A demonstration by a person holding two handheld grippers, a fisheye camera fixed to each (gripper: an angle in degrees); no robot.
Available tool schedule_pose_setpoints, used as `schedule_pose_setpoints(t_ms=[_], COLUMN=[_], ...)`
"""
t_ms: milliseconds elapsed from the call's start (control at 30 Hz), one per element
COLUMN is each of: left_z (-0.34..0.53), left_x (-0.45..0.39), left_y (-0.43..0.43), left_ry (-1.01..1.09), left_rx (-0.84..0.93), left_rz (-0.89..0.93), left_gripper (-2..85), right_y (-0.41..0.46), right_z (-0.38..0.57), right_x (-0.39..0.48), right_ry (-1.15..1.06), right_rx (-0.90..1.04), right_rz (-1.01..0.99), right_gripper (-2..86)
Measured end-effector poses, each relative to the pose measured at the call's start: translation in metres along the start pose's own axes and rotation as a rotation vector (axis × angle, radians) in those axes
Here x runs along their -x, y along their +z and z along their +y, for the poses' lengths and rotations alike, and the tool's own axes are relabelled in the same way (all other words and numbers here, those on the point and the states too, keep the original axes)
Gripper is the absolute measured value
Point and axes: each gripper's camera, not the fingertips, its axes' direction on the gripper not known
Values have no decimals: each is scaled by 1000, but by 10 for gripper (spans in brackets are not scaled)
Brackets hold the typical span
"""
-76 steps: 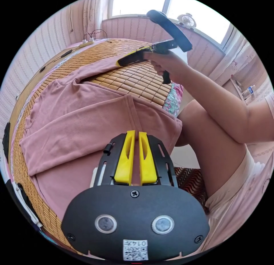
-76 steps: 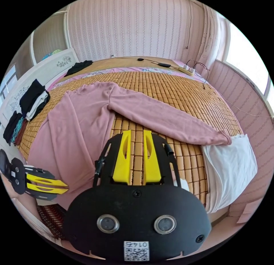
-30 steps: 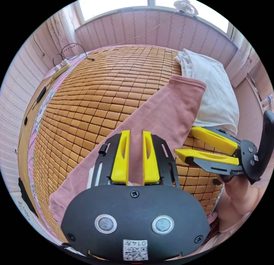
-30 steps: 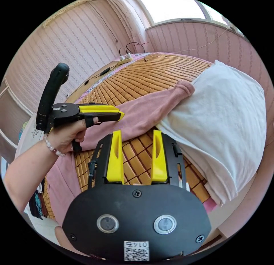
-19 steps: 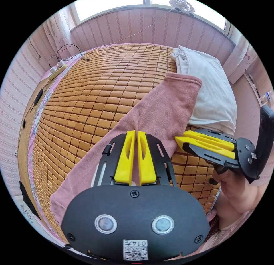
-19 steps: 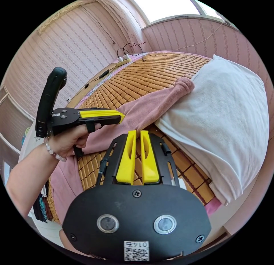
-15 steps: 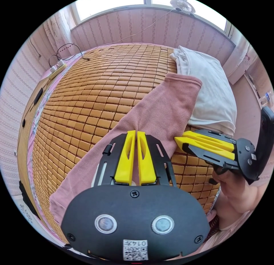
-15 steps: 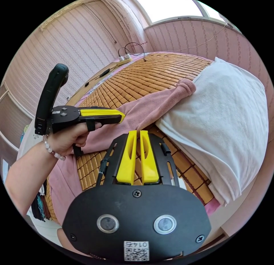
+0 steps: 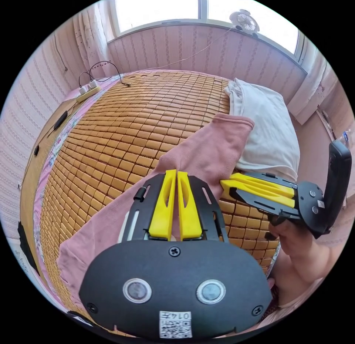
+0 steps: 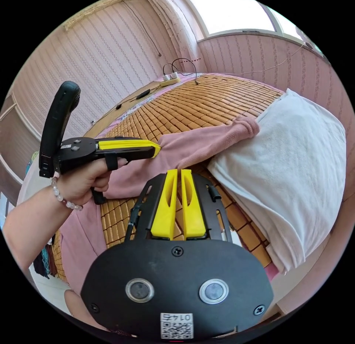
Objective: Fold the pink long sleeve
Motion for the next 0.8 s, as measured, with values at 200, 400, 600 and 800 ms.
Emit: schedule_pose_setpoints(t_ms=[200,400,600,800], left_z=[40,130,327,533], left_x=[20,56,66,54], left_y=[-92,-230,-362,-387], left_ry=[-43,-199,-461,-834], left_rx=[-87,-250,-362,-129], left_rz=[-41,-70,-116,-149], left_gripper=[-10,-9,-1,36], right_y=[-32,-98,-139,-77], right_z=[10,24,85,208], right_x=[35,104,245,324], right_ry=[-113,-319,-943,-1385], right_rx=[-170,-399,-193,295], right_rz=[-92,-319,-752,-443], right_gripper=[8,9,19,78])
